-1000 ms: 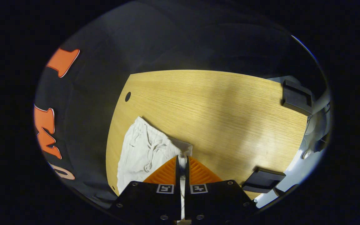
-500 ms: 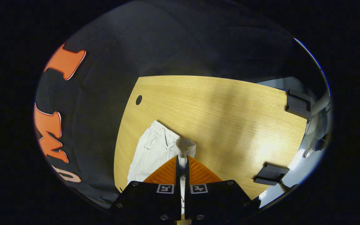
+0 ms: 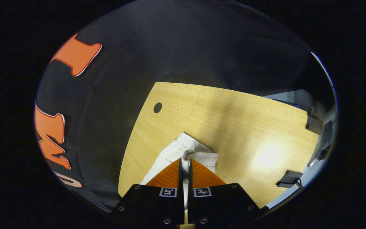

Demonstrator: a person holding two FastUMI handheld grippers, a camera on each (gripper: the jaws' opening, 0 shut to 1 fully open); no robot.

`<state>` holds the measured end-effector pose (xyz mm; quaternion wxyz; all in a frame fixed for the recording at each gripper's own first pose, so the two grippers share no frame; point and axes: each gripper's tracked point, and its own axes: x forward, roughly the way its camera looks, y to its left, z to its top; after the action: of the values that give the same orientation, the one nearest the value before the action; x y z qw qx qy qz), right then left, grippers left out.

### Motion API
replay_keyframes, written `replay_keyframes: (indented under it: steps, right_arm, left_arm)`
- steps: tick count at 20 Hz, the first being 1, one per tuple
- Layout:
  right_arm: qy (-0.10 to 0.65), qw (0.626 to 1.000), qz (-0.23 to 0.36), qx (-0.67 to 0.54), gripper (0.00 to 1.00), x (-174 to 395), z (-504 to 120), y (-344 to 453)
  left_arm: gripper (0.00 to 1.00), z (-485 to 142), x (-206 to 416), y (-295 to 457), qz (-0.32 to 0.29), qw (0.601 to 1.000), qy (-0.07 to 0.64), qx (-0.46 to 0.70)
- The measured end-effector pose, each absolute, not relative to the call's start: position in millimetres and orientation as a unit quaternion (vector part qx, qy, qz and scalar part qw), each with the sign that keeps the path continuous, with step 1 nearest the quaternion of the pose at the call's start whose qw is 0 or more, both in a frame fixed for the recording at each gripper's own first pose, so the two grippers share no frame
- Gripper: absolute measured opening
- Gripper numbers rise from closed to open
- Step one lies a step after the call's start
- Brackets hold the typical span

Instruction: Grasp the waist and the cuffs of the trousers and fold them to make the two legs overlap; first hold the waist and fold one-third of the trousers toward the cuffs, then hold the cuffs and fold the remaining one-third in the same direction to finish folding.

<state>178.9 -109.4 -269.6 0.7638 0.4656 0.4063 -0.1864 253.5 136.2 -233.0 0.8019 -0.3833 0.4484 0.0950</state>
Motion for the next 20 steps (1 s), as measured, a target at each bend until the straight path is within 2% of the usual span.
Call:
replay_keyframes:
  steps: [7, 11, 14, 15, 16, 18, 19, 20]
  right_arm:
    - [0.415, 0.759, -0.184, 0.467, 0.05, 258, -280, -99]
    - [0.422, 0.749, -0.173, 0.48, 0.05, 296, -296, -90]
    - [0.41, 0.748, -0.161, 0.495, 0.05, 321, -309, -83]
    - [0.407, 0.75, -0.153, 0.498, 0.07, 328, -305, -78]
    - [0.407, 0.755, -0.148, 0.493, 0.1, 328, -304, -77]
    - [0.406, 0.768, -0.144, 0.474, 0.18, 323, -305, -80]
    - [0.406, 0.774, -0.142, 0.464, 0.27, 322, -304, -83]
    - [0.409, 0.779, -0.142, 0.454, 0.32, 319, -303, -86]
  left_arm:
    - [0.07, -249, 305, 122, 0.048, 0.798, 0.506, -0.324]
    - [0.07, -257, 325, 118, 0.032, 0.774, 0.545, -0.32]
    - [0.07, -265, 347, 120, 0.035, 0.782, 0.536, -0.316]
    - [0.14, -264, 349, 119, 0.035, 0.784, 0.538, -0.307]
    - [0.17, -263, 350, 114, 0.031, 0.788, 0.535, -0.302]
    - [0.41, -256, 355, 110, 0.019, 0.801, 0.527, -0.283]
    - [0.52, -253, 357, 107, 0.015, 0.812, 0.516, -0.272]
    - [0.64, -248, 357, 102, 0.009, 0.816, 0.515, -0.262]
